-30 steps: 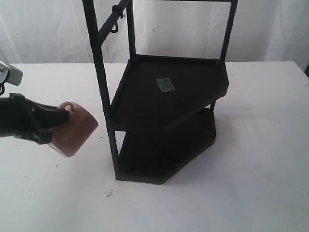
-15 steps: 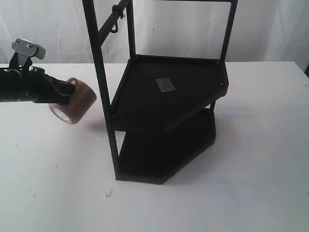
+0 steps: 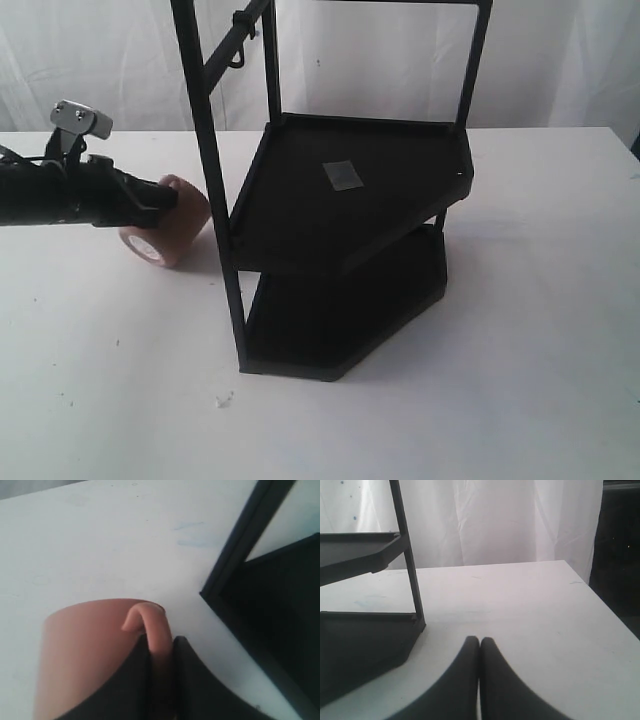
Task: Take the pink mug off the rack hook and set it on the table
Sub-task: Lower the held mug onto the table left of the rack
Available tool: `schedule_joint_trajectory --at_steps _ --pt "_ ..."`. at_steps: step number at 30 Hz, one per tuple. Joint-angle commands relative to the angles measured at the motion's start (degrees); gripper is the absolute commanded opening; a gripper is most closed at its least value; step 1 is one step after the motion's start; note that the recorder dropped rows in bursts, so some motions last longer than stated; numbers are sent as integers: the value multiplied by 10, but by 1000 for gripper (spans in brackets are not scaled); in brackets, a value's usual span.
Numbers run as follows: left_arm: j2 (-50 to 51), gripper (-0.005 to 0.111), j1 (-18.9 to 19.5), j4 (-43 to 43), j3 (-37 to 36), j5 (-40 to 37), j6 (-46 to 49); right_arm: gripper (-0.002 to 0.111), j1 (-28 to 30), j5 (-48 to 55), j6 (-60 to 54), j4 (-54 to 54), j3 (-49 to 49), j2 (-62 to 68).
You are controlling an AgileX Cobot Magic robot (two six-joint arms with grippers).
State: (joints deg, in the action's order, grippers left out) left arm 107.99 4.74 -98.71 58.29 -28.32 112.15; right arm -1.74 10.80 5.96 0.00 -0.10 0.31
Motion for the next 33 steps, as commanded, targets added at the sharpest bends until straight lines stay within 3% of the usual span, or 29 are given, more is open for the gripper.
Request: schedule_joint_trajectory --at_steps 1,8,21,30,33 --pt "-13 0 -1 -12 -58 20 89 0 2 -6 1 0 1 -3" --pt "-40 0 -1 -12 -119 20 89 0 2 -6 1 0 1 -3" --pt "-47 0 -1 -12 -136 -23 90 0 2 -6 1 0 1 -3" --pt "-60 42 -1 -12 -136 7 85 0 2 -6 1 0 1 -3" --pt "-60 48 -1 -12 -136 7 85 0 2 -6 1 0 1 -3"
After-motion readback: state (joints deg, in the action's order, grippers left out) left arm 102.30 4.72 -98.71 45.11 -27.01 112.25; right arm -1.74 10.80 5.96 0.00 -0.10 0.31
